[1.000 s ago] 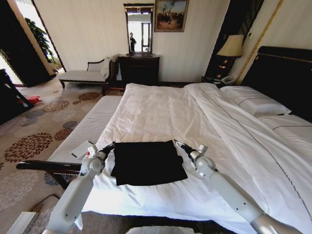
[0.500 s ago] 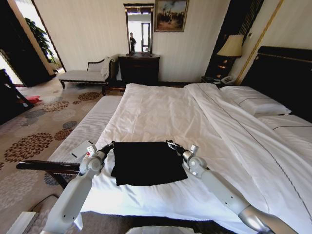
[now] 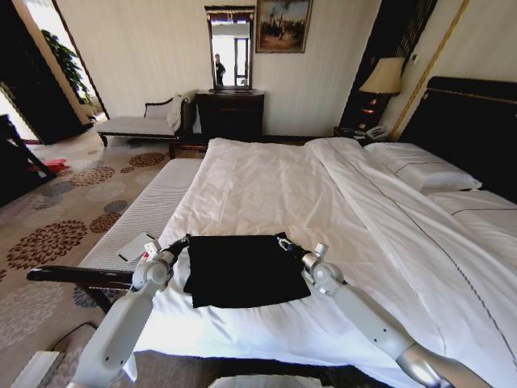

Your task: Fold the clothes on the bed.

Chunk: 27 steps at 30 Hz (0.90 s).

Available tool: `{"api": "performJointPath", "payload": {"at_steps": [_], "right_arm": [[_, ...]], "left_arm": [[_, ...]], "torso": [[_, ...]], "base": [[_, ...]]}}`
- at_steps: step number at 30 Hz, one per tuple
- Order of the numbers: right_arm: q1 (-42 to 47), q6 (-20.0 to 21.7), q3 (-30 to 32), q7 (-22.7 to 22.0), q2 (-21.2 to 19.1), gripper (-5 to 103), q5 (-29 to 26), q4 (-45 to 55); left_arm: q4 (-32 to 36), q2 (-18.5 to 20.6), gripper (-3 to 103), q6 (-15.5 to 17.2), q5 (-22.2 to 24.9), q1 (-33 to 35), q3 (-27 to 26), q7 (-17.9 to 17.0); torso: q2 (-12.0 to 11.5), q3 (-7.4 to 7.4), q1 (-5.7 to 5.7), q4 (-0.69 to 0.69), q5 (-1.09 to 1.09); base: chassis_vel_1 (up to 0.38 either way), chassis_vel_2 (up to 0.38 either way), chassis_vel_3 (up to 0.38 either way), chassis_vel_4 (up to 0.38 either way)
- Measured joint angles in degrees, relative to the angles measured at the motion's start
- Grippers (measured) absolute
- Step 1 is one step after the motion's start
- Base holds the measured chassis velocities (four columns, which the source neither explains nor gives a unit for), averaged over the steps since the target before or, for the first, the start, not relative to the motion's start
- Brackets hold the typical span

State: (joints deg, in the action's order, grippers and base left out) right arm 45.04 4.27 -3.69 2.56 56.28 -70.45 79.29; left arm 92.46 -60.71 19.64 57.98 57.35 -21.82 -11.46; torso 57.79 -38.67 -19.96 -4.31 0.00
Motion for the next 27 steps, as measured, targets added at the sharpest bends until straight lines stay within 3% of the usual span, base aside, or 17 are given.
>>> {"api": "performJointPath", "payload": {"at_steps": [1, 7, 10, 27], "right_arm": [[-0.18, -0.16, -0.02, 0.00, 0.05, 36, -0.05, -0.09], [-1.37, -2.52, 0.67, -0.30, 0.86, 9, -1.15, -0.85], [-2.03, -3.67, 1.37, -0.69, 1.39, 2, -1.74, -1.41], [-5.00, -8.26, 4.74, 1.10, 3.41, 0, -4.17, -3.73]], "left_arm": [[0.00, 0.02, 1, -0.05, -0.01, 0.01, -0.02, 0.02], [-0.26, 0.03, 1, -0.49, -0.30, -0.30, -0.14, 0.19], [-0.65, -0.03, 1, -0.81, -0.44, -0.64, -0.20, 0.28], [-4.25, -0.51, 1, -2.51, 0.72, -6.15, -0.70, 0.37]], "torso": [[0.00, 0.00, 0.00, 0.00, 0.00], [0.00, 0.00, 0.00, 0.00, 0.00], [0.00, 0.00, 0.00, 0.00, 0.00], [0.00, 0.00, -0.01, 0.00, 0.00]], "base": [[0.000, 0.000, 0.000, 0.000], [0.000, 0.000, 0.000, 0.000], [0.000, 0.000, 0.000, 0.000], [0.000, 0.000, 0.000, 0.000]]}}
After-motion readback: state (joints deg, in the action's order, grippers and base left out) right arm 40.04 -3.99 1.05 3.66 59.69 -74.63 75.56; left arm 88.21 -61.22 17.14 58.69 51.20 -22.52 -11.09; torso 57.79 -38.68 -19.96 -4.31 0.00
